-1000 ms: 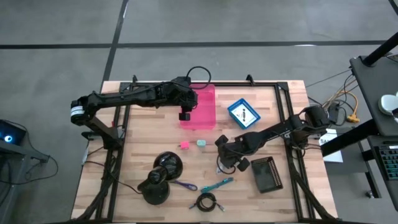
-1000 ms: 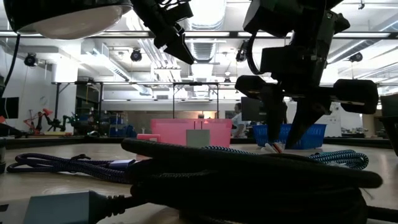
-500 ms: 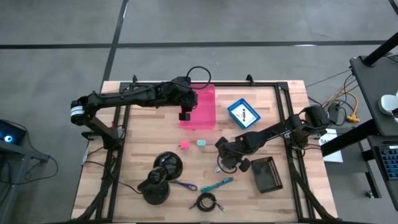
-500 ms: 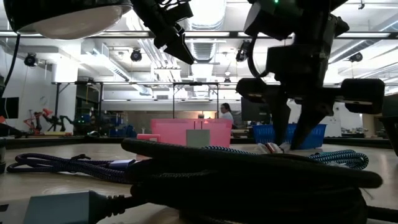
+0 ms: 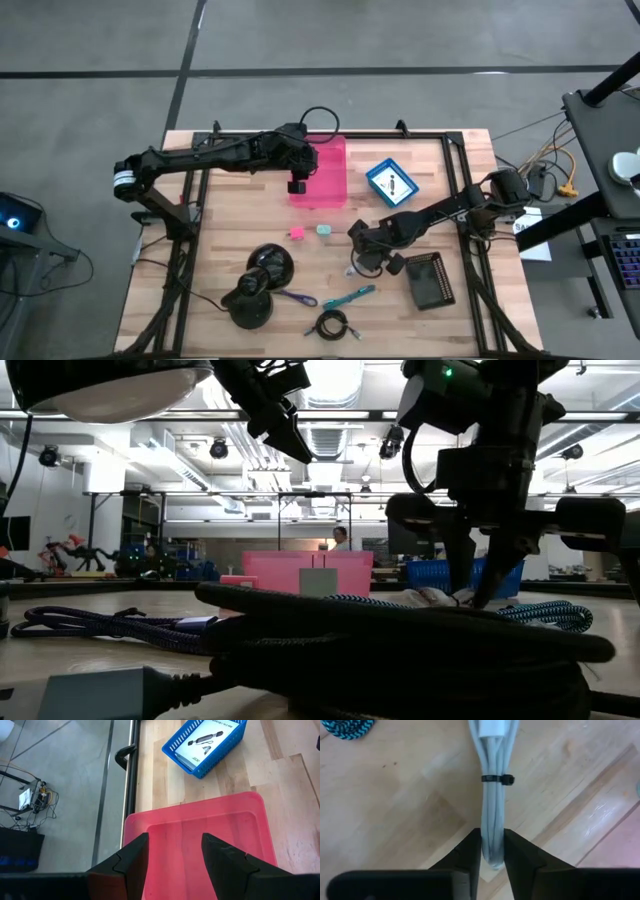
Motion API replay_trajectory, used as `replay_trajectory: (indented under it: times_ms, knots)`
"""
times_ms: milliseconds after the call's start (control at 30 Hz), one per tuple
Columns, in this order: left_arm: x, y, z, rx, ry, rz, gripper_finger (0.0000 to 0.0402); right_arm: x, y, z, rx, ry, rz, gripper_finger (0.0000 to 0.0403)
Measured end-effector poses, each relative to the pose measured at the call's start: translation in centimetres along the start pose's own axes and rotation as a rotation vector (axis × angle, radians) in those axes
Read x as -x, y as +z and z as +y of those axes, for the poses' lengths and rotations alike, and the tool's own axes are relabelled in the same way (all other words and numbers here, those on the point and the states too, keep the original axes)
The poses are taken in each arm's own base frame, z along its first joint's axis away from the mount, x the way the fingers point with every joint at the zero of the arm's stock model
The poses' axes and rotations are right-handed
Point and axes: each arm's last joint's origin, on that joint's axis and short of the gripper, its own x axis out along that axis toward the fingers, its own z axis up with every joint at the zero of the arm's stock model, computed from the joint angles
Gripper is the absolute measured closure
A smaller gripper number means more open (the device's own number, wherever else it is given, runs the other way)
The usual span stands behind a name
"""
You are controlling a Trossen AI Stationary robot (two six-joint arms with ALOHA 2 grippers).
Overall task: Pick and place items into bin
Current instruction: Put the white charger cable into the pink bin
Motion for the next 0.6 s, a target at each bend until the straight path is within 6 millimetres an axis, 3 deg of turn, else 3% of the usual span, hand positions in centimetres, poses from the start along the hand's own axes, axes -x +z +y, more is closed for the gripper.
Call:
replay_trajectory:
  times_ms: [167, 367, 600]
  knots:
    - [0.0, 0.0, 0.0, 0.0, 0.0, 0.0, 0.0234, 0.1, 0.0, 0.0, 0.012, -0.003, 0.0, 0.0383]
    - [0.0, 0.0, 0.0, 0.0, -0.001, 0.002, 0.0234, 0.4, 0.0, -0.3, 0.027, -0.079, 0.064, 0.0386]
    - [0.0, -0.3, -0.2, -0.008, -0.021, 0.036, 0.0234, 3.2, 0.9, -1.0, -0.007, -0.119, 0.021, 0.0388]
